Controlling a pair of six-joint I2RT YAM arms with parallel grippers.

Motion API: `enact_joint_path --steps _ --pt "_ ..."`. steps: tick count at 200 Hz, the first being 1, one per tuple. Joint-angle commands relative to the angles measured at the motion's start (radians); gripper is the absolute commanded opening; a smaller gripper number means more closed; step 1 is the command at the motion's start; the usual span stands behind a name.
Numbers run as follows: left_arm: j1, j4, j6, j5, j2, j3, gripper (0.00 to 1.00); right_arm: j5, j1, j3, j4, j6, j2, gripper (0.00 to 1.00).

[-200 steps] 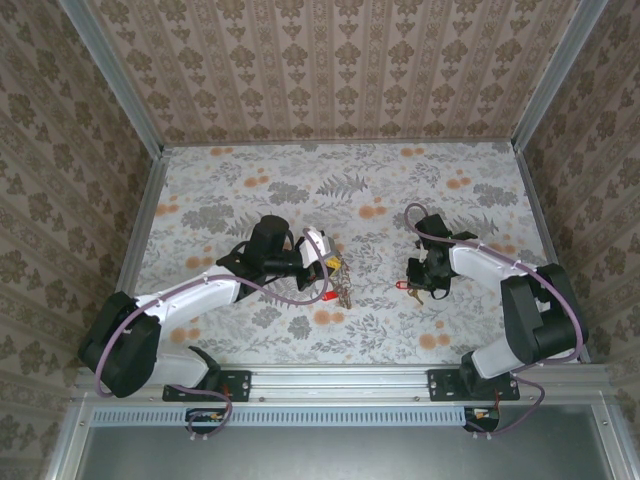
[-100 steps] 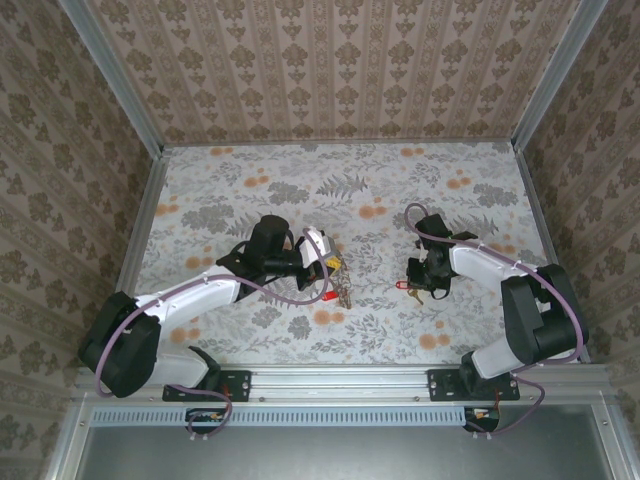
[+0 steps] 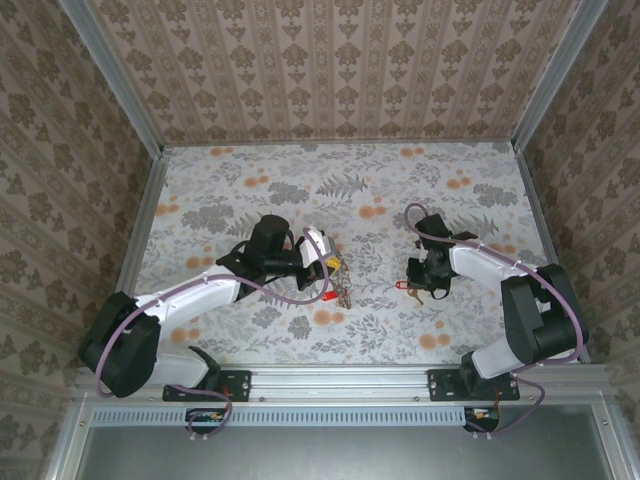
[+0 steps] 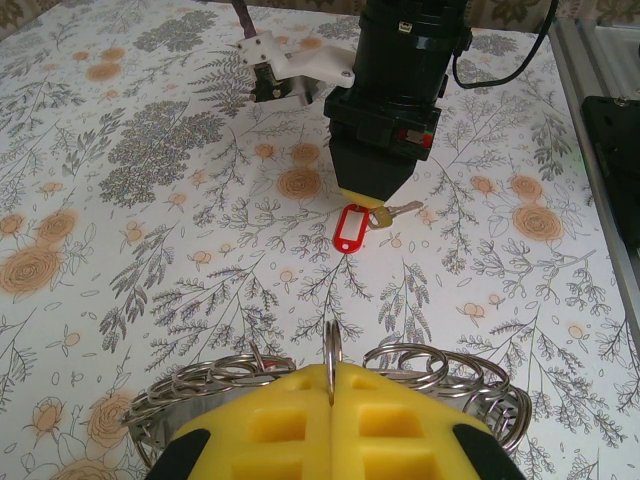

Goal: Put the keys on the keyring

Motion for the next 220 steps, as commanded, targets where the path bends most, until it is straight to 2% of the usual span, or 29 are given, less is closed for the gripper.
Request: enact_joint_path --steps 1,96,151,172,220 --pt "-0.001 0.009 -0.012 0.019 -0.004 0.040 0.00 0.004 -0.004 0.020 -0.008 -0.010 0.014 0.14" --pt "-0.002 0.007 -0.014 0.017 -0.005 0.037 0.00 0.016 -0.006 0.020 -0.010 -0.009 0.000 0.13" --pt "-0.002 0.008 -0.012 0.017 -0.004 0.039 0.00 0.019 -0.002 0.007 0.002 -0.041 -0.034 0.07" --pt "-0.002 0.010 -0.010 0.017 -0.003 0.039 0.00 0.007 0.006 -0.014 0.030 -0.085 -0.097 0.05" --pt "-0.002 0.017 -0.012 0.019 -0.005 0.037 0.00 -0.122 0.049 -0.073 0.168 -0.210 -0.372 0.01"
